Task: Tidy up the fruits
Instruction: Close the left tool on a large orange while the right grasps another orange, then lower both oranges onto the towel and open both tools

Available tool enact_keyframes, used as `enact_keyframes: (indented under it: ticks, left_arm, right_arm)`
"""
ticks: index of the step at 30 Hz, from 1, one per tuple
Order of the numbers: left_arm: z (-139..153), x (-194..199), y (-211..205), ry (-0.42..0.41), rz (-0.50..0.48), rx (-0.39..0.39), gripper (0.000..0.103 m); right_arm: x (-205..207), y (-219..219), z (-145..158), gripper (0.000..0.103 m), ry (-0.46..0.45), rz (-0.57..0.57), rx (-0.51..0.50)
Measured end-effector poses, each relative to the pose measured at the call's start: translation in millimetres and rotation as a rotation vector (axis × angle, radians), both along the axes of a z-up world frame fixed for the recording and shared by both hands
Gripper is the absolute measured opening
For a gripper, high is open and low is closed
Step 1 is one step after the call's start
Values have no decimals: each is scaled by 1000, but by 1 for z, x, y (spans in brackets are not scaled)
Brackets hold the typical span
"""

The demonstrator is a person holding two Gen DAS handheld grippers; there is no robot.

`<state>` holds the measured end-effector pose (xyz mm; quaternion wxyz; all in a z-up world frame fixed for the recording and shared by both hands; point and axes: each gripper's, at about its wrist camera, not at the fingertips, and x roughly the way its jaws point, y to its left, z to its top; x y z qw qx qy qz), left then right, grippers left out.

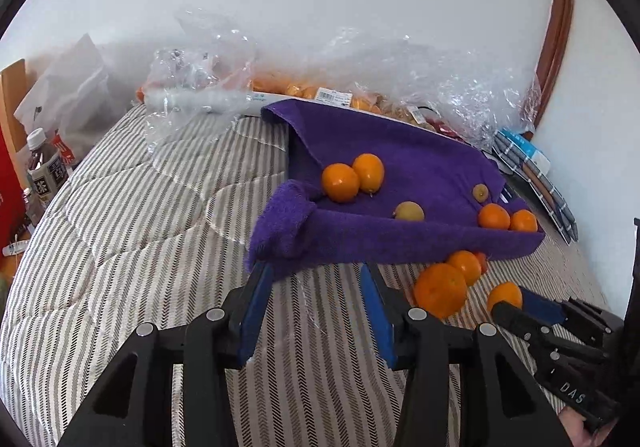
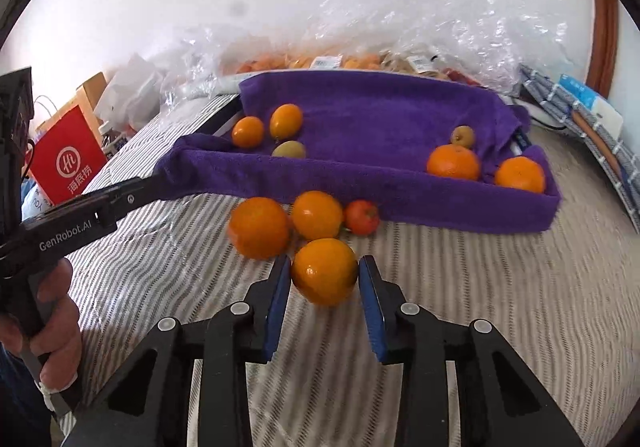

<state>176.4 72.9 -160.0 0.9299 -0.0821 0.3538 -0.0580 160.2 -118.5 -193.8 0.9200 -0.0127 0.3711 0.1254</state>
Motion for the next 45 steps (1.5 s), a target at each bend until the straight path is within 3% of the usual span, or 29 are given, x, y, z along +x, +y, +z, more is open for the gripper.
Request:
enact_keyframes:
  ticks: [9, 12, 15, 21, 25, 27, 31, 45]
  left_arm:
    - [-2, -3, -36, 38, -142, -60, 48]
    - [-4, -1, -50, 59, -171, -84, 48]
    - [-7, 5, -67, 84, -194, -52, 49]
    - [-15, 17, -91, 120, -178, 41, 49]
    - [-15, 17, -97, 122, -180, 56, 46]
    - [-15, 17, -94, 122, -175, 47, 39]
    - [-15, 15, -83, 105, -167, -22, 38]
    - [-3, -3, -45, 13, -27, -73, 38]
  right_arm:
    - [-21, -67, -1, 35, -21, -126, -3]
    - [-21, -84, -3, 35, -1, -157, 57]
    - [-19, -91, -2, 35, -4, -170, 75]
    - [-19, -91, -5, 35, 12, -145, 103]
    - [-21, -95, -5, 35, 7, -144, 140]
    - [-21, -98, -6, 35, 13, -152, 153]
    - [-22, -99, -6, 35, 7, -154, 161]
    - [-22, -104, 6, 35, -30, -195, 158]
